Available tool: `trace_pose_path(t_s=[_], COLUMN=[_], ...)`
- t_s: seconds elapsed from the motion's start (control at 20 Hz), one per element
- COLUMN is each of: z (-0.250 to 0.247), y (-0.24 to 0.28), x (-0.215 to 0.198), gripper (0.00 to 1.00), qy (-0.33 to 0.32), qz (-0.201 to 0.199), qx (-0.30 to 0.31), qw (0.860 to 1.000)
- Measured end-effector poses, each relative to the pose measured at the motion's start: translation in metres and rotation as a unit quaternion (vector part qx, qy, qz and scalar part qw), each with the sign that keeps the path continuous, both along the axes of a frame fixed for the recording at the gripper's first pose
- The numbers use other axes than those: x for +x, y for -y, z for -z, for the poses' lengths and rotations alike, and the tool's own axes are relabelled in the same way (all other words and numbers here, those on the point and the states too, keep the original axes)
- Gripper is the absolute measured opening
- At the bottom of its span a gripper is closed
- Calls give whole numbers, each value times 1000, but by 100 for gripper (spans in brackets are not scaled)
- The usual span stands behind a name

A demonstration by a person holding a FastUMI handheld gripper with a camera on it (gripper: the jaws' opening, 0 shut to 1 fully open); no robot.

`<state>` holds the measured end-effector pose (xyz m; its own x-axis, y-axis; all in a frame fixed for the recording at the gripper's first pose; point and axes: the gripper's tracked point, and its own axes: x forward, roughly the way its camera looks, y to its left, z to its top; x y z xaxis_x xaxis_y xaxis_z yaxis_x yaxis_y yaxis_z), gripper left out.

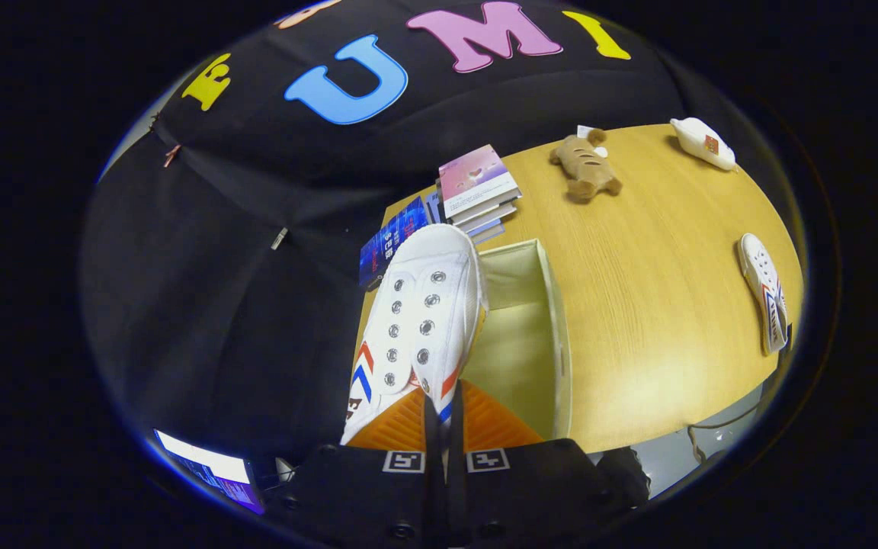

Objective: Open the storage box then place both shoes into the box .Put the left shoe in first, then the right shoe, with the right side of both shoes facing outward in a uniform manner.

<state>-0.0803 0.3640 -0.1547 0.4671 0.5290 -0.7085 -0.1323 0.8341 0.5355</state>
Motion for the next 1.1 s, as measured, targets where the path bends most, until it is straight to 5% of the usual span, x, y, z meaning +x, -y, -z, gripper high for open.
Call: trace_pose_path(t_s=[0.75, 0.85, 1.05, 1.1], z=[92, 84, 62, 55], y=[-42, -58, -52, -47], x=[5, 9, 23, 23], gripper=[6, 23, 90, 93], qy=[-57, -54, 6, 24], qz=[-33, -38, -56, -65], qx=[-89, -58, -68, -74], qw=[994, 996, 996, 995])
